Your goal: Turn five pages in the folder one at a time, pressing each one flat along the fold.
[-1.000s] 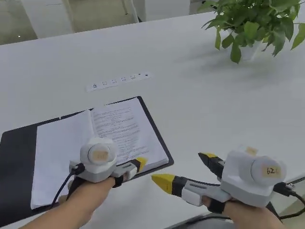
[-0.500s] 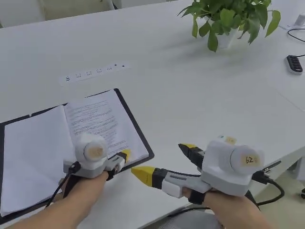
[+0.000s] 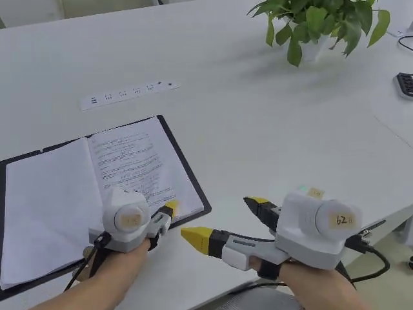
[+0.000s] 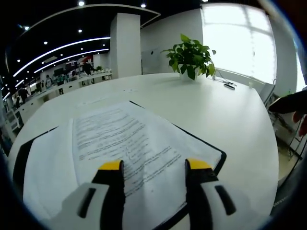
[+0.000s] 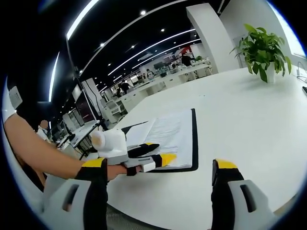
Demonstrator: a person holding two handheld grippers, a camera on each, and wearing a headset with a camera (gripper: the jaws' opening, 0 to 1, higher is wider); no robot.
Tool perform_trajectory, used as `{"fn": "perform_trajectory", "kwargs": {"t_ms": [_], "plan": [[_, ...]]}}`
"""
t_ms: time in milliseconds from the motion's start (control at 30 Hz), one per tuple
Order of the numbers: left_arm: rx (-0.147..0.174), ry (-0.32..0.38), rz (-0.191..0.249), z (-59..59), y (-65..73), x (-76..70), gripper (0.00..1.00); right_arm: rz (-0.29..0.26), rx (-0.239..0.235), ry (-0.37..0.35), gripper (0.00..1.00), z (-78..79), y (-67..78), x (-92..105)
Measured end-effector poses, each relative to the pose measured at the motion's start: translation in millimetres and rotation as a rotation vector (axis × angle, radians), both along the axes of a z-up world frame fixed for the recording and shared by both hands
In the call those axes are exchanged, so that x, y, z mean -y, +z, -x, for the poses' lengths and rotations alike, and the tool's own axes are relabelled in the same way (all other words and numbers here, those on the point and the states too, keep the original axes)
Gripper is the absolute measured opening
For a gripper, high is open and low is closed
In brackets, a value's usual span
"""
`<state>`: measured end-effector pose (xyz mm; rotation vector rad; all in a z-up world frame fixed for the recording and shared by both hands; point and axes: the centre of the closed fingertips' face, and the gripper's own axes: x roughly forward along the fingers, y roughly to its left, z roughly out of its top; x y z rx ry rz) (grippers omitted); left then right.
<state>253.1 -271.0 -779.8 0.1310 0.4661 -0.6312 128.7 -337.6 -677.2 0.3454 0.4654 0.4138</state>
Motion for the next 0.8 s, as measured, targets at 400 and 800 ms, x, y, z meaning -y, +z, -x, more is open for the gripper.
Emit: {"fn": "perform_trajectory", "kwargs": {"t_ms": [400, 800], "plan": [[0.005, 0.013, 0.003, -4.4, -0.4, -6.3, 0.27, -0.002, -0.021, 0.025, 0.89, -5.3, -7.7, -5.1], [-0.005, 0.044, 0.008, -11.3, -0.7, -14.1, 0.07, -0.002, -0.041, 0.062, 0.85, -24.0, -14.7, -9.7]]}}
